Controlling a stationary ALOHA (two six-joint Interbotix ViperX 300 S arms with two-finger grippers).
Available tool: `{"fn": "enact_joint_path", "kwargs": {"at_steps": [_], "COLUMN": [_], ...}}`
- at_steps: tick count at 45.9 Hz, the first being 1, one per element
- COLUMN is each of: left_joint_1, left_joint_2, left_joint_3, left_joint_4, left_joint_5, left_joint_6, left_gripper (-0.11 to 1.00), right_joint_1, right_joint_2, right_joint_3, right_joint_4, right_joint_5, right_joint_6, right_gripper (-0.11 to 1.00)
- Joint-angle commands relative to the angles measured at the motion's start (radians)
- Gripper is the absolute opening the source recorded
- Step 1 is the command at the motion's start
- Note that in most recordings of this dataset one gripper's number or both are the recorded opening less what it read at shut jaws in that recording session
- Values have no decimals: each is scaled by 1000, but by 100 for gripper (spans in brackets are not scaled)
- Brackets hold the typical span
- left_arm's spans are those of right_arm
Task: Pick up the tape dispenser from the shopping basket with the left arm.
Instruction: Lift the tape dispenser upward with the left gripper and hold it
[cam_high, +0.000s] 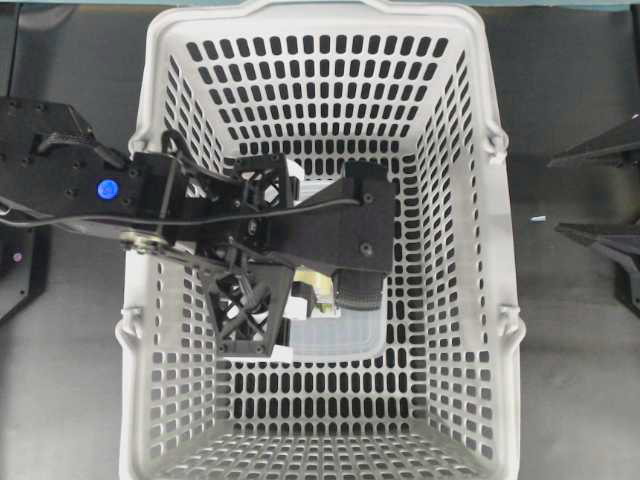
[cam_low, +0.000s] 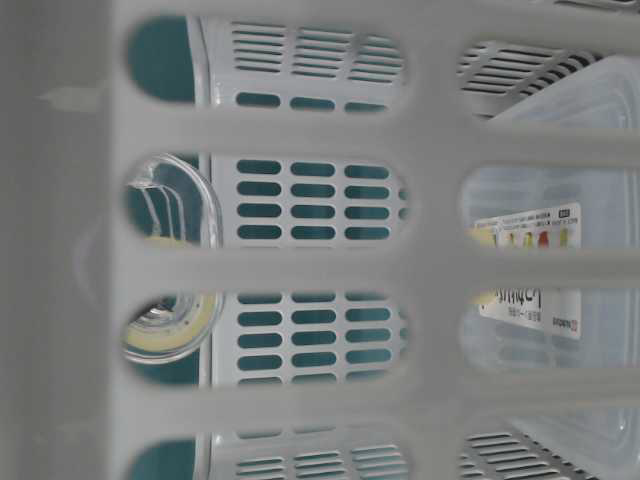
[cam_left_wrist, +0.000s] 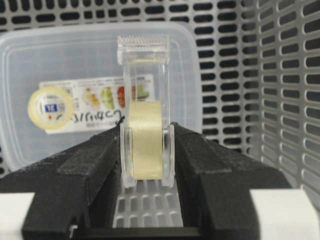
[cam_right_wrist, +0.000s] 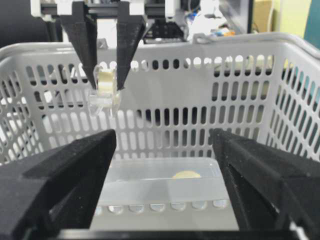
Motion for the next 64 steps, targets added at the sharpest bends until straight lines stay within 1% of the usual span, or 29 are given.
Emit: {"fn": "enact_joint_path", "kwargs": {"at_steps": [1,31,45,64], "left_joint_1": [-5,-3,-3,-3], "left_joint_2": [-23,-23,-29,-26], "left_joint_3": [-23,-11,14,14], "left_joint_4": [3,3,3,3], "left_joint_5": [0,2,2,2], "left_joint_6": [2,2,0,-2], "left_gripper": [29,29,29,29], "right_joint_1": [-2,-2,-2,-2], "right_joint_2": [6,6,6,6], "right_joint_3": [-6,-6,-5,-5], "right_joint_4": [2,3,2,2], "right_joint_5": [-5,-5,-5,-5], "right_joint_6": [-2,-2,-2,-2], "right_gripper": [75,75,75,75]}}
